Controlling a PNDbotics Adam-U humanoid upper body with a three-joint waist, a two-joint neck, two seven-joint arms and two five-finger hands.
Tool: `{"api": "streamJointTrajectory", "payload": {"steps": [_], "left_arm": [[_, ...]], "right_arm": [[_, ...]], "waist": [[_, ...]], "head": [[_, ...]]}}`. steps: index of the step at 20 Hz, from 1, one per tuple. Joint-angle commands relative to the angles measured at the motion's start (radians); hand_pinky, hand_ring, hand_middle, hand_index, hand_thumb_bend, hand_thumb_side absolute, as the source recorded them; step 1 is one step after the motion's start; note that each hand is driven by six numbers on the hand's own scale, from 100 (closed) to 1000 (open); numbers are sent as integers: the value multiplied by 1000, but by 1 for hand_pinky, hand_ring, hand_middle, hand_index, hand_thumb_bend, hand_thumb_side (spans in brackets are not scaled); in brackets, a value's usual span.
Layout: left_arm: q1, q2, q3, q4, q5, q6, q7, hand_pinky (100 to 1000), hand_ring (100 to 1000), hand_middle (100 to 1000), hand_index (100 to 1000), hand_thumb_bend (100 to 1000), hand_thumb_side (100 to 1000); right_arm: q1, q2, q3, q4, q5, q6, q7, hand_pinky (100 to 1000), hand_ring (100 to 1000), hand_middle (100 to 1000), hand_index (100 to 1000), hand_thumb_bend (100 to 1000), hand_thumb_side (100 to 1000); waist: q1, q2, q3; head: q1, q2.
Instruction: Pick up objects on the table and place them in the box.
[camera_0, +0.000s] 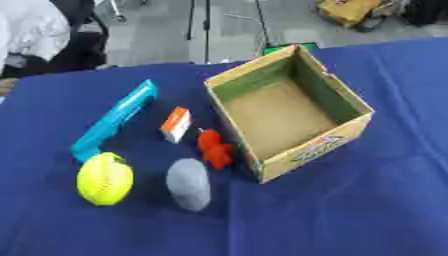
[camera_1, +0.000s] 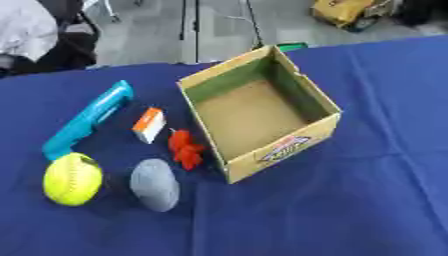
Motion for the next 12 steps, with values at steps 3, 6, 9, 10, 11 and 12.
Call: {"api": "streamJointTrajectory", "payload": {"steps": [3, 6, 9, 10, 11, 12], "left_arm": [[0, 49, 15, -15, 10, 18, -32, 978, 944, 958, 946, 161, 773], [5, 53, 15, -15, 8, 25, -88, 998, 974, 987, 970, 117, 789], [10, 58, 16, -15, -1, 22, -151, 1000, 991, 1000, 985, 111, 776], [12, 60, 16, -15, -5, 20, -170, 1000, 1000, 1000, 1000, 100, 775], [13, 63, 16, -15, -11, 19, -194, 1000, 1000, 1000, 1000, 100, 775], [14, 66, 14, -15, -16, 17, -218, 1000, 1000, 1000, 1000, 100, 767]], "right_arm": [[-9, -33, -8, -17, 10, 12, -5, 863, 789, 655, 674, 100, 503], [-9, -32, -9, -17, 12, 12, -5, 863, 789, 657, 683, 100, 505], [-5, -32, -6, -17, 12, 10, -5, 871, 797, 672, 720, 100, 557], [-2, -31, -4, -17, 10, 9, -5, 887, 821, 702, 781, 100, 702], [2, -29, -1, -17, 9, 7, -5, 887, 821, 702, 781, 100, 702], [7, -27, 4, -17, 7, 6, -5, 904, 853, 736, 842, 100, 795]], "waist": [[-5, -11, -2], [-5, -11, -3], [-6, -9, -4], [-6, -8, -4], [-6, -8, -4], [-5, -7, -4]], "head": [[3, -17], [1, -18], [3, -19], [4, -20], [6, -21], [8, -23]]}}
